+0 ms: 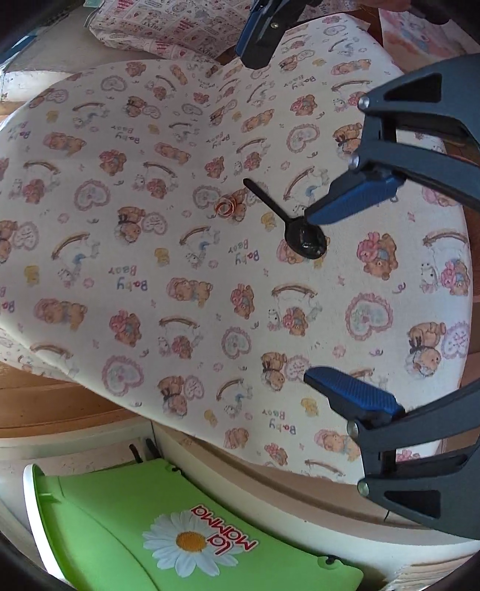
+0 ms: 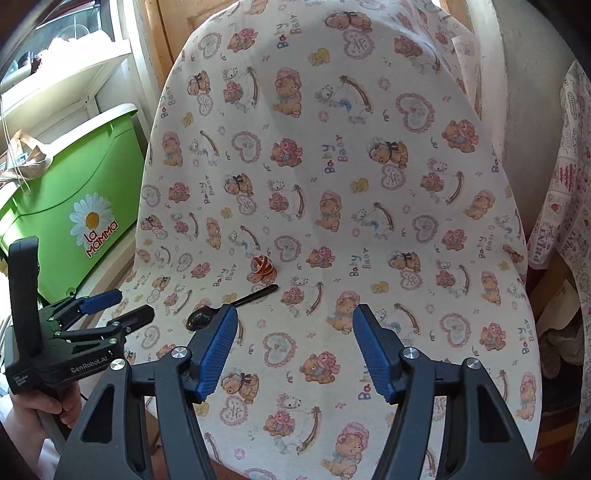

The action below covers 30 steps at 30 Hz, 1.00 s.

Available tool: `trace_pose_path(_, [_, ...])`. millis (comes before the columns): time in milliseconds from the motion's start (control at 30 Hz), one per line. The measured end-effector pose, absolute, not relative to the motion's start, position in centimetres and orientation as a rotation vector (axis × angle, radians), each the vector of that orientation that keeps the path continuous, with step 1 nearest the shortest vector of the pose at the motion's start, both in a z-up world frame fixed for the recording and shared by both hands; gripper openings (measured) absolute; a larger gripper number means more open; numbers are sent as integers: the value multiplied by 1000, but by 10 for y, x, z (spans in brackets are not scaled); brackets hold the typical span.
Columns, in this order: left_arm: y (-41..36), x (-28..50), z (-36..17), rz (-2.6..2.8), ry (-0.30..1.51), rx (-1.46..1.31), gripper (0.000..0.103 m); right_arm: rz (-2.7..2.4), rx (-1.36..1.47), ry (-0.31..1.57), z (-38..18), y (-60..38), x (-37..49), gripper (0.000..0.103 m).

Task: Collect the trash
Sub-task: 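Close the left tool on the black spoon's handle and lift it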

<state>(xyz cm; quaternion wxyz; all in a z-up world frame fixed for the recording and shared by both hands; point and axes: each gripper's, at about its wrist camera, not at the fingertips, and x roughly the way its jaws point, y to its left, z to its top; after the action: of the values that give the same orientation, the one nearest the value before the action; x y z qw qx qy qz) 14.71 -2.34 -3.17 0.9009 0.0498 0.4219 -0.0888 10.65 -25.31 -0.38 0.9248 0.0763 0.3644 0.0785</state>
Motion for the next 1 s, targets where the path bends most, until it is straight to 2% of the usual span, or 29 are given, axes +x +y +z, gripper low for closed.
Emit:
trace_pose_path(33, [-27,149,-34,-177,878,108,94,162,164,748,-3,-254,107,67])
trace_pose_path(300, [-57,167,-56,-198,917,166,94,163,217,759,0,-263,117,66])
trace_pose_path(367, [-61,172,-64,-215,925,183,91,192,195,785,-2,-260,121,66])
trace_pose_path(467, [-66,178,-73,-254,954,175,80,187,146,798,-6,-254,124,66])
trace_pose_path(600, [-70,181,-77,-262,943,142,78,166,100,790,-5,-250,124,66])
trace_pose_path(667, [-73,180,-77,-256,927,137,65,161,66,782,-4,-247,123,66])
trace_pose_path(733, [-76,180,-75,-267,920,137,34,176,94,787,-4,-250,124,66])
trace_pose_path(767, [-77,180,-74,-275,925,132,27,180,115,791,-5,-253,124,66])
trace_pose_path(967, [-68,178,-69,-217,961,55,23,157,149,791,-4,-264,122,66])
trace_pose_path(1000, [-66,176,-67,-190,959,56,18,155,154,790,-4,-265,121,66])
